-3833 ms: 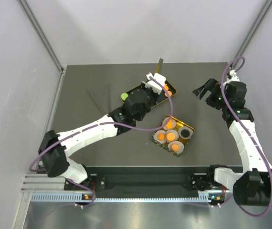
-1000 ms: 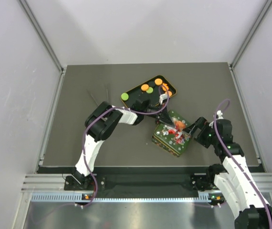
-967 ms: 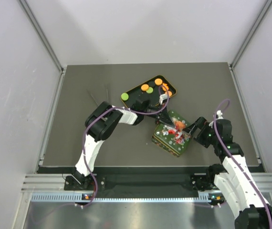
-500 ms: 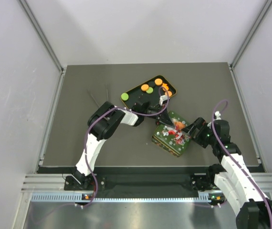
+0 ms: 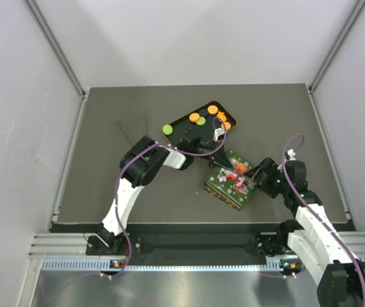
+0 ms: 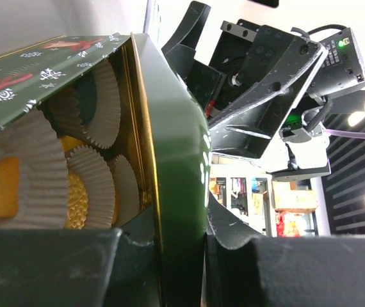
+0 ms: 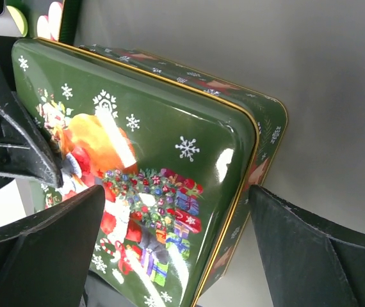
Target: Pack the cookies
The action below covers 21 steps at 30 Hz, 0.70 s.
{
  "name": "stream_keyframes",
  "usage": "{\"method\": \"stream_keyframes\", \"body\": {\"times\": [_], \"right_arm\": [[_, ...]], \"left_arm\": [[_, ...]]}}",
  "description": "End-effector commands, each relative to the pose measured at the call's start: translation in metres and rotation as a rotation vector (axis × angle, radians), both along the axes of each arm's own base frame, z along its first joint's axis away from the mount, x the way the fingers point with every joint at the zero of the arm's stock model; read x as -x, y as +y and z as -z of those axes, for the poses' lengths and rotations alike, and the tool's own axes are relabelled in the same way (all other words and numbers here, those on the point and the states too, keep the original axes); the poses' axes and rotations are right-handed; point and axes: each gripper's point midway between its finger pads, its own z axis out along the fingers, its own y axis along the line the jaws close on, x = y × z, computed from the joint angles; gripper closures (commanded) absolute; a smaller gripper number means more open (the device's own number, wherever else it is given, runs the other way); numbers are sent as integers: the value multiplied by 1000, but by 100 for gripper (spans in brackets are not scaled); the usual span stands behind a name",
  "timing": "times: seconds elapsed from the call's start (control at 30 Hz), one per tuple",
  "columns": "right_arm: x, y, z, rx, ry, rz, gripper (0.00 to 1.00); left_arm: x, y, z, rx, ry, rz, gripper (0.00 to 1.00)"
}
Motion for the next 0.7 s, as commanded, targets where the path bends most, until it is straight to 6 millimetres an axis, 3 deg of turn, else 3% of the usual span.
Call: {"method": "stream_keyframes", "body": {"times": [0.0, 0.33, 0.67], "right_arm": [[-9, 1, -5, 2, -46, 2, 7], [-8, 1, 7, 7, -20, 0, 26], [-7, 0, 14, 14, -1, 6, 30]], "left_arm": [[-4, -1, -19, 82, -86, 15, 78], [-12, 4, -19, 83, -84, -8, 69], [-25, 14, -21, 81, -80, -44, 68]]}}
